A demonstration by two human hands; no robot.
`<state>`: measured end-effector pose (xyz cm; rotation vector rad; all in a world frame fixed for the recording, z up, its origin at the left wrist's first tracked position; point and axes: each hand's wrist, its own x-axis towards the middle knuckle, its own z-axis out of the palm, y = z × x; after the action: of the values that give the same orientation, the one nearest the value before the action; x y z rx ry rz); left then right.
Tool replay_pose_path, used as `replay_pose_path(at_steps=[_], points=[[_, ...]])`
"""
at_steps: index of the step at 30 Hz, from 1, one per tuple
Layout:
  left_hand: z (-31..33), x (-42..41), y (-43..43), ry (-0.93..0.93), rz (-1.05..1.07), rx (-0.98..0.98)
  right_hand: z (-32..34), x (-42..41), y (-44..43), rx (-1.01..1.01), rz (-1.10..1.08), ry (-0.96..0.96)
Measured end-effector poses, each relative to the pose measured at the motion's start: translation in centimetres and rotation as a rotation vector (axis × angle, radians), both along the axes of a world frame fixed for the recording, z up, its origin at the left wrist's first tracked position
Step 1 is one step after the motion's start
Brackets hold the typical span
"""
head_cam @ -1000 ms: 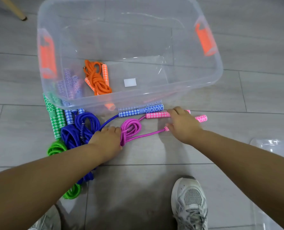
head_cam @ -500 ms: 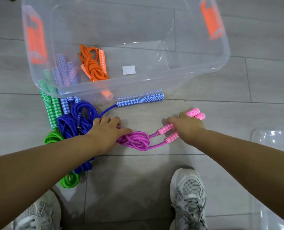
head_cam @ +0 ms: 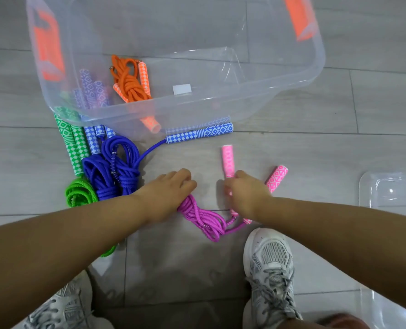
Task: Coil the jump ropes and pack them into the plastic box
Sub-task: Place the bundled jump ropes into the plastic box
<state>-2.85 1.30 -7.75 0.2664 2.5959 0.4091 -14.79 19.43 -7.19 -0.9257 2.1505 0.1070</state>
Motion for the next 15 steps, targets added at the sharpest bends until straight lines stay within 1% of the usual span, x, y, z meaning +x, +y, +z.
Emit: replay_pose_path(at_steps=[3,5,7,8,11,15], points=[[0.2,0.0,-0.1,0.185,-0.023,-0.015,-0.3,1.4,-0.6,-0.094,0.171,-0.052],[-0.6,-0.1,-0.8,0.219,-0.026,-0.114,-0.9,1.8,-0.9,-0.146,0.25,-0.069],[-0.5,-0.7,-0.7,0.125,-0.086,-0.183,-1.4,1.7,-1.1,-0.177,0.28,-0.089],[-0.5,-1.0,-0.6,0.027,-0.126,-0.206,-1.5,1.5,-1.0,-0.185,0.269,-0.109],[-0.7,-1.7,-0.8,-0.136,-0.201,-0.248,-1.2,0.7,-0.7,-0.203,0.205,-0.157],[-0.4,-1.7,-0.6,-0.143,-0.214,-0.22,-0.6,-1.2,0.9,-0.102,0.183,-0.078]])
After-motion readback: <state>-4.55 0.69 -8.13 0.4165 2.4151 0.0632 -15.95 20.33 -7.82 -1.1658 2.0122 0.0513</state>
